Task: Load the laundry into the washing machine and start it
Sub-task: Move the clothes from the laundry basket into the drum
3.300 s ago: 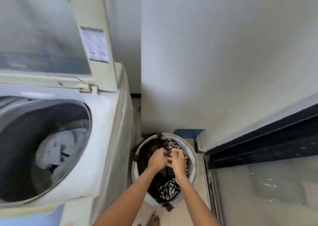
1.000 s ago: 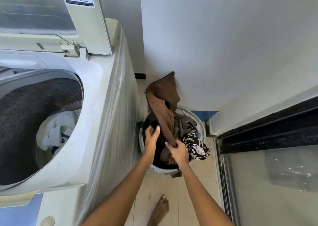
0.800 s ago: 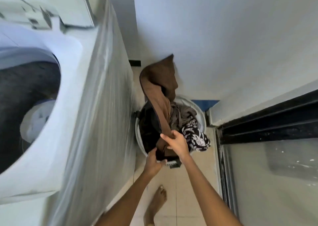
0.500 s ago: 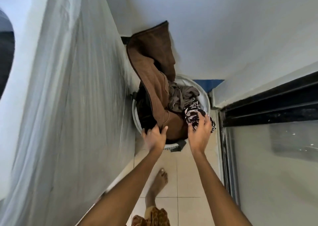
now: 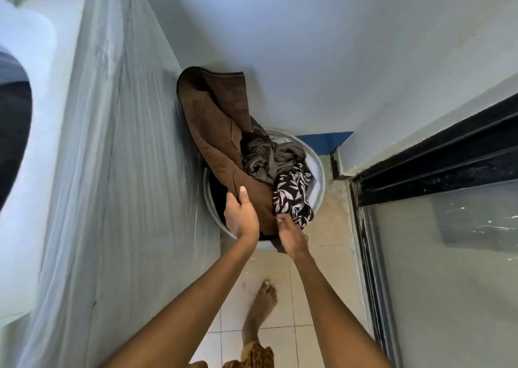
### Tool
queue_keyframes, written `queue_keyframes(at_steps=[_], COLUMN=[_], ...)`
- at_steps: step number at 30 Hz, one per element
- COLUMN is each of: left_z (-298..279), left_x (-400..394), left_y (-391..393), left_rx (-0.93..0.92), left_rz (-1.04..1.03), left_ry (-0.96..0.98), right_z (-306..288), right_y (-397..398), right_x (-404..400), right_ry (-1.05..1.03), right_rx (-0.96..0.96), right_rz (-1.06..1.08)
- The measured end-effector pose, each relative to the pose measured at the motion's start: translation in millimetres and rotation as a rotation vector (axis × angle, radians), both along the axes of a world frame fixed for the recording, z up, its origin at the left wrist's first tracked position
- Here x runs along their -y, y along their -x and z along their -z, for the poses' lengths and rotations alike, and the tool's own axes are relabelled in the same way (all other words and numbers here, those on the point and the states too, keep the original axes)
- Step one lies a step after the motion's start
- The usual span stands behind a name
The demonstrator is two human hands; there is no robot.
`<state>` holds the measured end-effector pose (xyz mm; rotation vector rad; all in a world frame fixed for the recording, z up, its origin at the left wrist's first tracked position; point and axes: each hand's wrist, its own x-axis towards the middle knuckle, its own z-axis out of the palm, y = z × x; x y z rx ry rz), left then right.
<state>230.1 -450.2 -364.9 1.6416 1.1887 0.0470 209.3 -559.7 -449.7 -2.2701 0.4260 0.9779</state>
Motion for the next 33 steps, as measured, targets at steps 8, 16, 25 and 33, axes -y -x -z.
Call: queue_keyframes(at_steps=[8, 16, 25, 33], left_z=[-51.5, -110.6, -140.4, -113.5], left_x=[-9.4, -6.7, -26.3, -22.4], left_y=[-20.7, -60.2, -74.2, -46.2], left_rx=[0.179, 0.275, 0.424, 0.421], left_rz=[-0.092, -0.153, -0.139, -0.18], left_ry=[-0.043, -0.069, -0.113, -0.095], right_z=[-9.0, -18.6, -25.5, -17.0], right_y=[-12.4, -13.7, -16.2, -23.4], right_x=[18.4, 13.4, 28.0, 15.6], right_ry=[0.247, 0.483, 0.243, -0.06], right_rx=[0.002, -0.037, -0.064, 0.344], right_rz=[-0.044, -0.328, -0.082, 0.559])
